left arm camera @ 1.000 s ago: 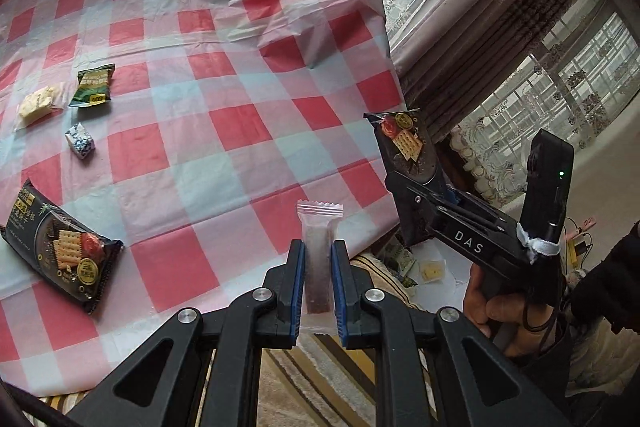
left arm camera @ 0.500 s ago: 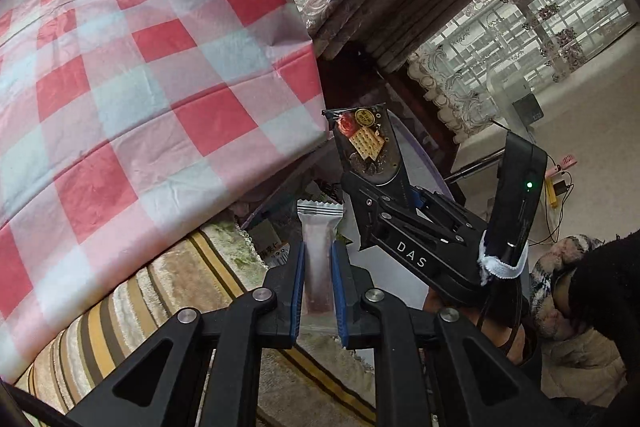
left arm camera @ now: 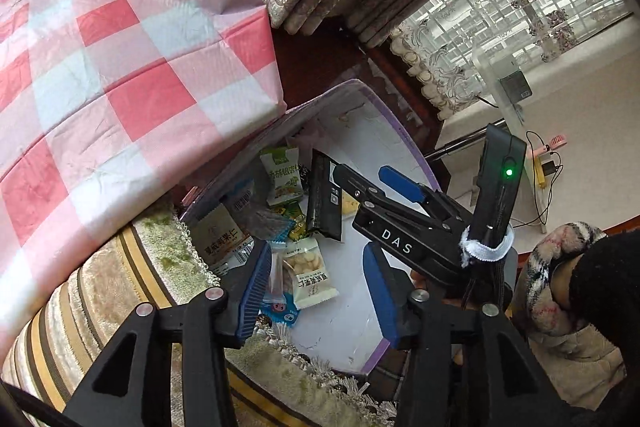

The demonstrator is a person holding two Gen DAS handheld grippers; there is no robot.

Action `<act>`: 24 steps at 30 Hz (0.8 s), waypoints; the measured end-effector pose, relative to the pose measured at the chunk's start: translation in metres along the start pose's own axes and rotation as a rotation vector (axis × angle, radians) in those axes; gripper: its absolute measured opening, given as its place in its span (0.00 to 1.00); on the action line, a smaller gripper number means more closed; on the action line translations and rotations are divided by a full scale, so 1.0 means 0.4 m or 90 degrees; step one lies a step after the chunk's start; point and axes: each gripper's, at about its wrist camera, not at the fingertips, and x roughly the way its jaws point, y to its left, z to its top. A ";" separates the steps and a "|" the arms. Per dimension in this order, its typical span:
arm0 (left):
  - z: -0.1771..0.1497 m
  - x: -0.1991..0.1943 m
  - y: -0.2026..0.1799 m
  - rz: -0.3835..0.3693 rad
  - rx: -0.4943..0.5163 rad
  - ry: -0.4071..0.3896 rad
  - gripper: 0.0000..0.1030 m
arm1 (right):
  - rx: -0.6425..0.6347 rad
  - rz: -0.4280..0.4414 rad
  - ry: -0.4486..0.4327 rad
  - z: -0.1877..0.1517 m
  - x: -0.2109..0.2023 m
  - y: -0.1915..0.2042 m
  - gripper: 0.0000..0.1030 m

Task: Organize snacks
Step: 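Carry the stick packet and cracker bag to the white box and open both tools, then move both open tools back over the table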

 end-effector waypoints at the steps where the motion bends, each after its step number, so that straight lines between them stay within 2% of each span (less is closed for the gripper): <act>1: -0.001 -0.011 0.010 0.006 -0.008 -0.008 0.48 | -0.010 0.006 0.005 0.000 0.003 0.016 0.68; 10: -0.044 -0.188 0.141 0.065 -0.080 -0.132 0.48 | -0.180 0.053 0.003 -0.019 -0.032 0.258 0.71; 17: -0.120 -0.340 0.277 0.122 -0.143 -0.212 0.48 | -0.309 0.064 -0.018 -0.039 -0.083 0.427 0.74; 24: -0.200 -0.446 0.394 0.157 -0.189 -0.260 0.48 | -0.351 0.070 -0.042 -0.020 -0.131 0.524 0.75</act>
